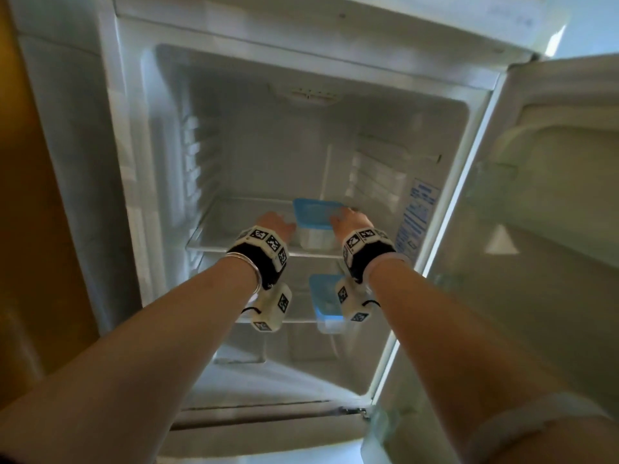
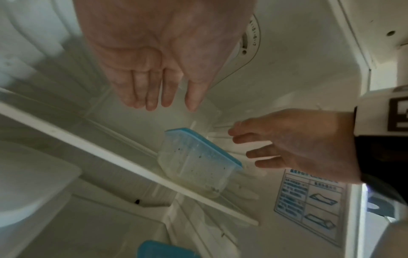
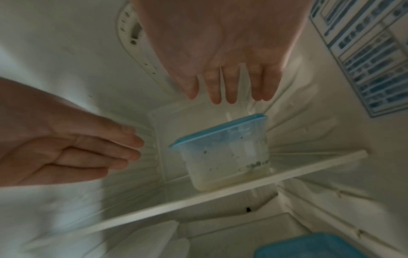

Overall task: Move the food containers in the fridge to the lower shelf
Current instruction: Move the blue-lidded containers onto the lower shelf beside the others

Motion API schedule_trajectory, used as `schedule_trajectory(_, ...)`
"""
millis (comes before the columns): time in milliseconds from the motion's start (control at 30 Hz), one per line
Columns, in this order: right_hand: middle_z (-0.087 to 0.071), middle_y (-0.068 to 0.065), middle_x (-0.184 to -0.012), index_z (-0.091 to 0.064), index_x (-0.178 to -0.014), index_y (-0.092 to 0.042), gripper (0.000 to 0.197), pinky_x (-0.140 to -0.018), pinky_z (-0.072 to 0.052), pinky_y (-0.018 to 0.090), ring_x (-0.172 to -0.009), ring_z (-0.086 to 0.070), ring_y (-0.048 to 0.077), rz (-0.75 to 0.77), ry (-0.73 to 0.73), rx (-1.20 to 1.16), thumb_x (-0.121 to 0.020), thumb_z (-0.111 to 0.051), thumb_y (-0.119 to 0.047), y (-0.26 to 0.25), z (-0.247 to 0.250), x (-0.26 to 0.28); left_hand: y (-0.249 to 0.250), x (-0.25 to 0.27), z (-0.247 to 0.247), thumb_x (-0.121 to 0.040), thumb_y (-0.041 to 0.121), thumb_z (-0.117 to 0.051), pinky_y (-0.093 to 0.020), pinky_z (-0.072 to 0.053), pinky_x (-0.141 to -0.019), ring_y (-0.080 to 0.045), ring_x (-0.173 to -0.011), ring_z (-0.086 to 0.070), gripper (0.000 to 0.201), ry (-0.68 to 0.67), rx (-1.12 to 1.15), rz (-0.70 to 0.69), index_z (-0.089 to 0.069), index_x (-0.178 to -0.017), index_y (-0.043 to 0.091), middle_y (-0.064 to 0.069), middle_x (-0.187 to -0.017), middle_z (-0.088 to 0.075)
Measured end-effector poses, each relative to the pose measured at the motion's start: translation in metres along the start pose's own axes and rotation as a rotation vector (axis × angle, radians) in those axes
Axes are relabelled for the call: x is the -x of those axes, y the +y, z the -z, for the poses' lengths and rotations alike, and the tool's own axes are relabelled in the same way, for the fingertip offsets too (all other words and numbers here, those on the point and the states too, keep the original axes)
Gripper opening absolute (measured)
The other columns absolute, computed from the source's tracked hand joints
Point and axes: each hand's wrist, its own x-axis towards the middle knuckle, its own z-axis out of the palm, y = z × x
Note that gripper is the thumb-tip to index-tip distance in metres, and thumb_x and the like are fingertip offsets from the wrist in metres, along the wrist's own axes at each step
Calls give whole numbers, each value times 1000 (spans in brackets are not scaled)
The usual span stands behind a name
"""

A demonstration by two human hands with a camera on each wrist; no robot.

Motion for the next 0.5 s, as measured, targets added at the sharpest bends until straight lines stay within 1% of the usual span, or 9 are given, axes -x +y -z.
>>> schedule_trajectory(33,-53,20,-131,-45,-133,-6,43,-94,-44,37,-117,-54,35,-29,-5,-16,-97,-35,-27,3,0,-8,4,-8,0,-95,34,-47,-35,-32,-110,-30,-134,-43,53,-1,17,2,-44,-138,4,-14,-146,-44)
schedule_trajectory(100,-51,19,-133,-43,-135,-7,43,-95,-43,36,-119,-52,34,-85,-36,-43,-97,-35,-27,10,-1,-22,9,-26,-3,-95,36,-45,-36,-40,-101,-32,-122,-53,50,-11,28,-5,-53,-128,0,-16,-133,-56)
schedule_trajectory(167,-50,18,-134,-42,-134,-7,42,-95,-41,36,-121,-50,33,-140,-62,-33,-98,-34,-28,18,-3,-32,12,-42,-9,-95,35,-45,-35,-44,-95,-33,-115,-57,47,-32,46,1,-57,-122,-2,-17,-125,-61)
schedule_trajectory(233,-46,17,-136,-40,-135,-8,43,-95,-40,37,-123,-48,32,-163,-102,35,-97,-40,-26,25,-7,-38,11,-54,-16,-94,33,-47,-35,-45,-94,-33,-113,-59,43,-66,70,13,-58,-121,1,-17,-124,-62)
schedule_trajectory(300,-41,16,-138,-36,-137,-8,49,-98,-41,37,-124,-46,32,-166,-124,92,-92,-49,-22,27,-11,-40,8,-62,-23,-93,33,-47,-34,-46,-92,-32,-110,-61,42,-94,117,28,-61,-120,3,-16,-122,-64)
schedule_trajectory(367,-42,17,-137,-38,-136,-7,48,-96,-41,34,-124,-47,33,-183,-143,79,-91,-50,-20,25,-13,-43,6,-66,-29,-93,33,-46,-34,-46,-90,-33,-108,-61,43,-114,179,47,-61,-119,2,-18,-119,-65)
schedule_trajectory(433,-45,17,-137,-40,-135,-5,48,-99,-43,35,-123,-49,33,-176,-122,68,-90,-52,-17,22,-15,-46,7,-69,-33,-94,32,-45,-35,-46,-86,-33,-101,-62,44,-115,242,55,-61,-119,-1,-19,-107,-65)
schedule_trajectory(500,-49,16,-133,-44,-132,-4,47,-96,-46,35,-119,-53,34,-199,-120,37,-88,-55,-14,21,-16,-47,8,-70,-35,-93,31,-46,-36,-48,-85,-31,-92,-62,44,-117,294,65,-62,-117,-2,-14,-94,-61)
